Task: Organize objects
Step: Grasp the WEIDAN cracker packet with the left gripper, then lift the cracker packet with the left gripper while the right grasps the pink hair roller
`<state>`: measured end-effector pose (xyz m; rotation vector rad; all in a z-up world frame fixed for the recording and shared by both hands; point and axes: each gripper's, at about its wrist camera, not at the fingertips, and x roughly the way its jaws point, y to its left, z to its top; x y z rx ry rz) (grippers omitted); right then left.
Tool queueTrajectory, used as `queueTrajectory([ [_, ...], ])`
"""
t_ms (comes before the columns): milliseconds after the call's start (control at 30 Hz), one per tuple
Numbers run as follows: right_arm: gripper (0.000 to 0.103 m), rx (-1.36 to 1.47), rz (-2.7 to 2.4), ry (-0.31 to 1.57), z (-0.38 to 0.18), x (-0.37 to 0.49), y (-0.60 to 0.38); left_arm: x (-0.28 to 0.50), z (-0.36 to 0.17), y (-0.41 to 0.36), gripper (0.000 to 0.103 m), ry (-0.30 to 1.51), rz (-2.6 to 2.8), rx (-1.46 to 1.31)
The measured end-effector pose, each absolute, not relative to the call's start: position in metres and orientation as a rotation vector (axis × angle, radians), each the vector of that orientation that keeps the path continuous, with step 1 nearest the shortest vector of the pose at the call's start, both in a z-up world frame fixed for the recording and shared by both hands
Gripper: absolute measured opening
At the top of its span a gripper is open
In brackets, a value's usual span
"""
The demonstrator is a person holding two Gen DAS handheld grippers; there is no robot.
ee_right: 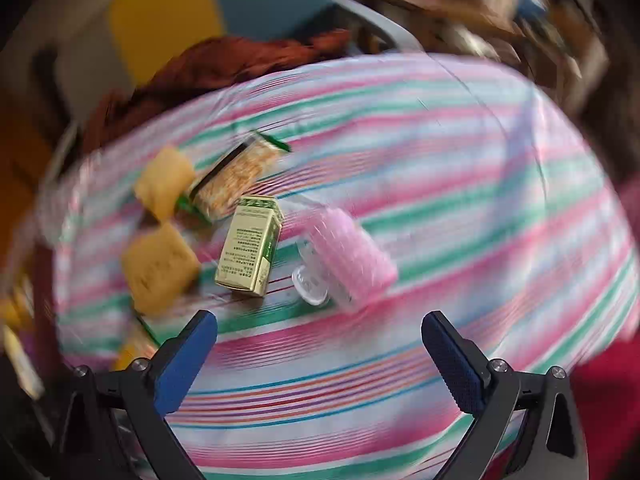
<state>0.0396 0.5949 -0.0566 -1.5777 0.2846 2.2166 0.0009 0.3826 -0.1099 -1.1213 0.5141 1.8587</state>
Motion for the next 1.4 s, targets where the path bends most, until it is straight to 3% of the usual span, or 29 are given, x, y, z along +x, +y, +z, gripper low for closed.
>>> queueTrajectory([
  [100,0.103,-1.705,2.188,0.142,-0.071,0.033,0.599,-0.002,-0.111,0.381,0.049,0.485,1.851,-1.127],
  [333,0.103,-1.784,2.153,0.164,-0.099,0.018,0.626,-0.001,-0.111,0.377,0.049,0.473,1.861,-1.119],
  [367,0.099,-1.783,2.154,0.179,-0.101,0.017,0.629,-0.001,-0.111,0.377,0.049,0.469,1.862,-1.12],
  [400,0.084,-1.788,2.149,0.196,-0.103,0.017,0.632,-0.001,-0.111,0.377,0.049,0.471,1.863,-1.118],
  [467,0.068,-1.783,2.185,0.261,-0.103,0.021,0.635,-0.001,-0.111,0.377,0.049,0.474,1.865,-1.112],
  [700,0.068,-1.766,2.175,0.279,-0.088,0.056,0.62,0.002,-0.11,0.371,0.048,0.456,1.879,-1.099],
  [967,0.068,-1.567,2.338,0.344,-0.03,0.084,0.592,0.003,-0.098,0.345,0.048,0.365,1.898,-1.139],
  [1400,0.068,-1.443,2.607,0.409,-0.002,0.039,0.482,0.0,-0.017,0.258,0.048,0.201,2.112,-0.989],
])
